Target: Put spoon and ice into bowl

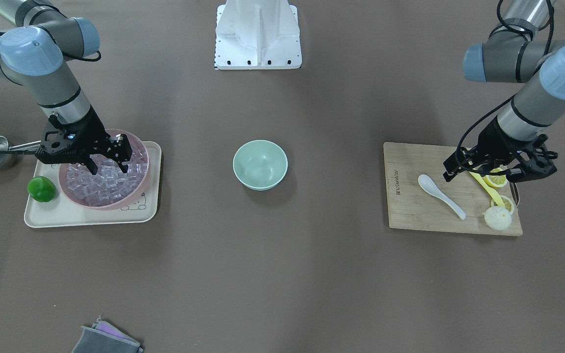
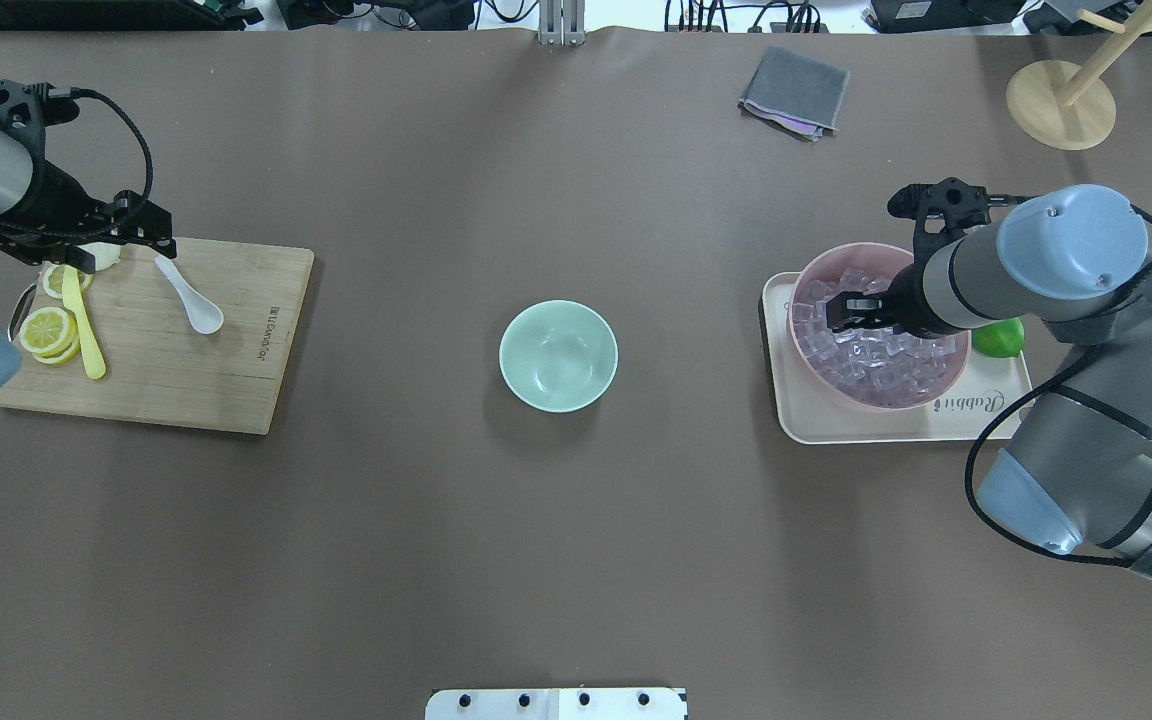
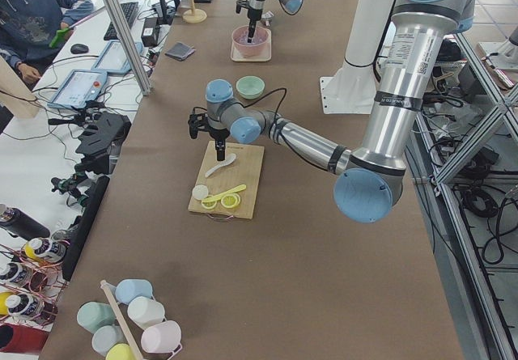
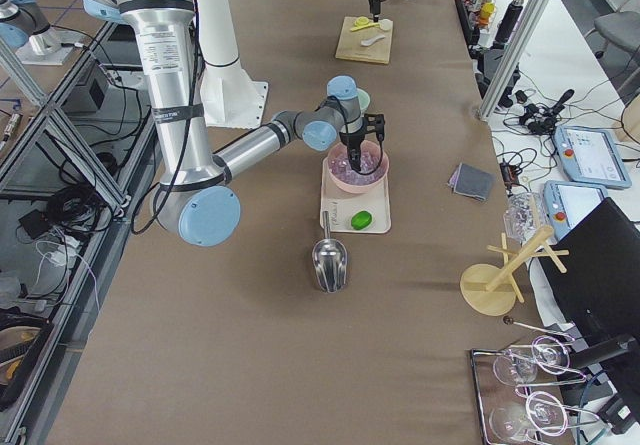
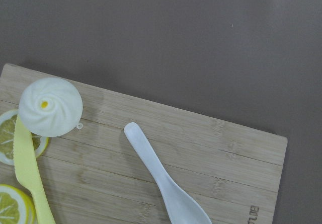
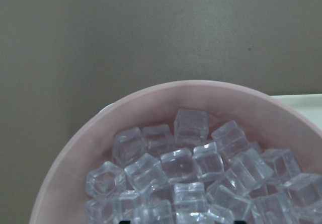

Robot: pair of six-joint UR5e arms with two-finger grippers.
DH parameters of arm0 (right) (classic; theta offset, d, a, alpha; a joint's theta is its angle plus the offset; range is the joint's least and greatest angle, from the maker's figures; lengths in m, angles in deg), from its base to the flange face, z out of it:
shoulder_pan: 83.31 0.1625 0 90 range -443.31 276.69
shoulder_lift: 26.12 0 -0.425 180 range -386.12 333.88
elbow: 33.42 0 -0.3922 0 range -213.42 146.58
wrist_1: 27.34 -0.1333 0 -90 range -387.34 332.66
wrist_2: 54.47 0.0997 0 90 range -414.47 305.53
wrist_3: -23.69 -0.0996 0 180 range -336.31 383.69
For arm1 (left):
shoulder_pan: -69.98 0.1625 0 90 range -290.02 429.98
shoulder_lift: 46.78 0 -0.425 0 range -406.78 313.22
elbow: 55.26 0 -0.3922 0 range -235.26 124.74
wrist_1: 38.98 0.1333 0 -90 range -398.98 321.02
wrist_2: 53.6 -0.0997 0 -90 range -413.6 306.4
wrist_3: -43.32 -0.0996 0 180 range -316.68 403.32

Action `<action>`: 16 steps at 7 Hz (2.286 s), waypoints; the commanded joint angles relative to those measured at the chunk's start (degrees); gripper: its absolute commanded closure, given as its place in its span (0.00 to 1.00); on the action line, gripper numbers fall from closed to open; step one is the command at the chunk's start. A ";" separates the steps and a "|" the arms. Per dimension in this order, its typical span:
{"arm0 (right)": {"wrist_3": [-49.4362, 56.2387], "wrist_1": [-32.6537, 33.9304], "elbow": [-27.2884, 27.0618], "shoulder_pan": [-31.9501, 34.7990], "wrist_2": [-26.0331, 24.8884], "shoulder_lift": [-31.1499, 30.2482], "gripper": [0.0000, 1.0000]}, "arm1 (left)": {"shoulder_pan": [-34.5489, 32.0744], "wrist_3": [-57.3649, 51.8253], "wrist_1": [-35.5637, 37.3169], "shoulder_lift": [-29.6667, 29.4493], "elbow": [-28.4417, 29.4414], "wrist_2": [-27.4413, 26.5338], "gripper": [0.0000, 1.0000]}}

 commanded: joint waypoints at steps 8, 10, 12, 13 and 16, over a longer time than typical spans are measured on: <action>-2.37 6.02 -8.65 0.94 1.89 3.18 1.00 | 1.28 2.85 -0.13 -1.50 4.86 -2.49 0.03; -11.23 11.85 -7.97 -5.53 -3.61 12.58 1.00 | 2.06 5.48 -0.57 -1.50 6.35 -3.13 0.07; -18.09 11.69 -2.81 -11.86 -10.30 20.06 1.00 | 3.38 6.64 -0.74 -5.36 11.26 -3.13 0.14; -19.08 11.51 -0.69 -14.16 -13.12 22.18 1.00 | 3.91 6.73 -3.36 -5.46 13.03 -3.13 0.16; -21.55 9.85 4.16 -18.39 -17.96 25.80 1.00 | 4.70 7.16 -4.26 -6.42 14.98 -3.21 0.37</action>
